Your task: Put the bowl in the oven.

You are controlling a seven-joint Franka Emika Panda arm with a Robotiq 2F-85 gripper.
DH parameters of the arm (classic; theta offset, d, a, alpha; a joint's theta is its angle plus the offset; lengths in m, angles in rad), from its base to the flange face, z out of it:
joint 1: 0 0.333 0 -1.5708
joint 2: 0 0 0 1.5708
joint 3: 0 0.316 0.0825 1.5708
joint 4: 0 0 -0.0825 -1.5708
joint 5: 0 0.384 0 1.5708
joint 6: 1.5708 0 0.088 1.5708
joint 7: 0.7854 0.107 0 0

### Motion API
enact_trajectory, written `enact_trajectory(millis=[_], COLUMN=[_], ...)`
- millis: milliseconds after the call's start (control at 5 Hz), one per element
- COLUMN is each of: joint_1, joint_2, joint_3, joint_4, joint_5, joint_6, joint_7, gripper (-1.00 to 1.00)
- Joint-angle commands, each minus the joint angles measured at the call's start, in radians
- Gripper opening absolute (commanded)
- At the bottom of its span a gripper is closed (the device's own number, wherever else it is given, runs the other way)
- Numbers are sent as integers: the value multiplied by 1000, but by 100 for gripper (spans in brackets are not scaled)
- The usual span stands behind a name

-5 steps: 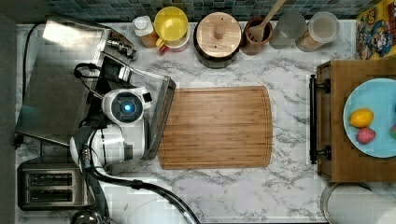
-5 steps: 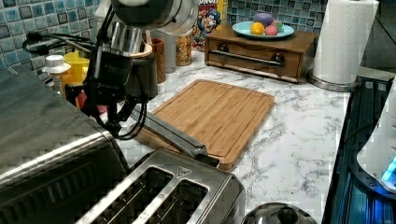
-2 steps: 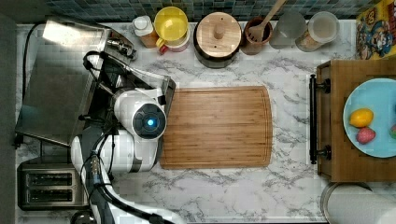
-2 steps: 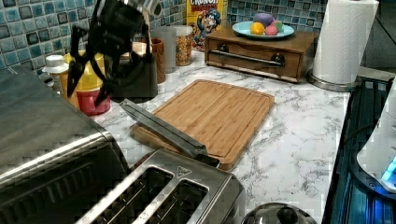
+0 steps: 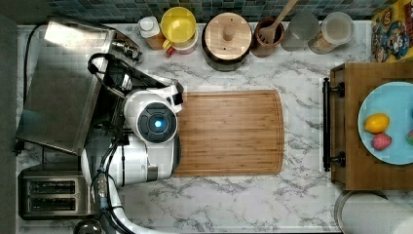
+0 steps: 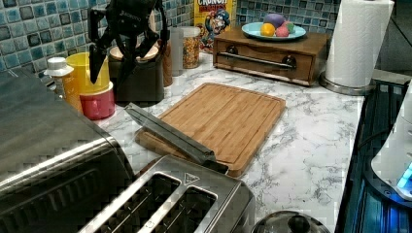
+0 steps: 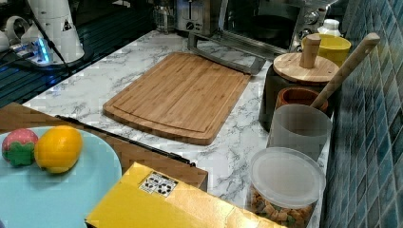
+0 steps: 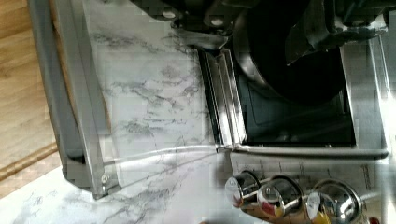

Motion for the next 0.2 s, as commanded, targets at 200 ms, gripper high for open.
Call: enact_trajectory(millis=[200], joint_1=[4], joint_2=[-19], joint_3=[-13], joint_4=[-8], joint_5=[-2], joint_6=[-37], joint_7=[52], gripper=[0])
